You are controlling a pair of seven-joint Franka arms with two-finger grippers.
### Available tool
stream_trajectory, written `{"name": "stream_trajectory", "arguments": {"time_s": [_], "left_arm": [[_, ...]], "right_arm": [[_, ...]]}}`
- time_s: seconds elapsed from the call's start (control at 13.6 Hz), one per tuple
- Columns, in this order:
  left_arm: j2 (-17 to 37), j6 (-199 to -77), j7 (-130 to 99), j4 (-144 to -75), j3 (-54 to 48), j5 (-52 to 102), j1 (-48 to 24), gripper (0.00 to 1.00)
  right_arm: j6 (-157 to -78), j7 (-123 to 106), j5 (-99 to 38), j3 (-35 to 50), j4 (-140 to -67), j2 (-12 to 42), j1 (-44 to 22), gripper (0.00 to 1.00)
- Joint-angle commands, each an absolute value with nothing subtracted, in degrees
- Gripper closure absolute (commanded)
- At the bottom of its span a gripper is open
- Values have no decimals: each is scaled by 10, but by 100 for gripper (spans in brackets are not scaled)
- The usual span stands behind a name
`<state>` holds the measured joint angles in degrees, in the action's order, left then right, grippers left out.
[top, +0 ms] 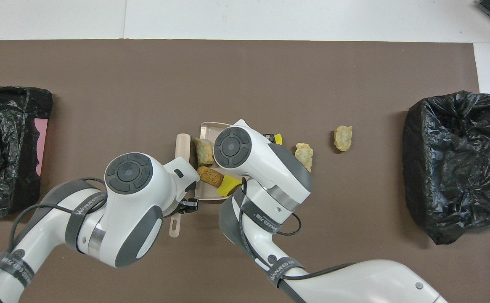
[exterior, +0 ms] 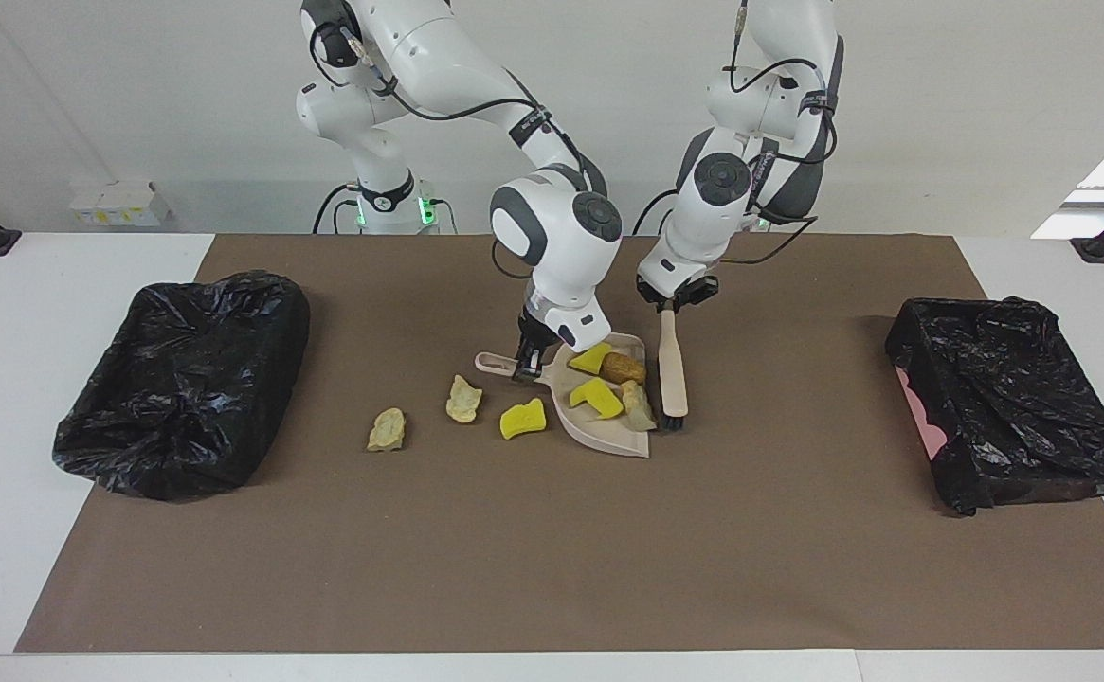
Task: Sweep and dump trash in bin
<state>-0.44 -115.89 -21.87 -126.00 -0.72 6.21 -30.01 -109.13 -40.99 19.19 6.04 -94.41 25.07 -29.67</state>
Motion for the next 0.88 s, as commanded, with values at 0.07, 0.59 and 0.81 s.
{"name": "stream_trajectory", "arguments": {"time_s": [0.07,0.59,0.81], "left_arm": [[-16,-1109,-226,-1248,5,71,-282,100],[-55,-1164,-236,-1318,1,65,-303,100],[-93,-1181,-313,-1368,-1,67,-354,100]], "right_arm": [[-1108,-467,149,65,-948,243,-265,100],[-1117,-629,111,65,-911,228,-181,100],[-1109,-668,96,65,-908,204,-138,100]]}}
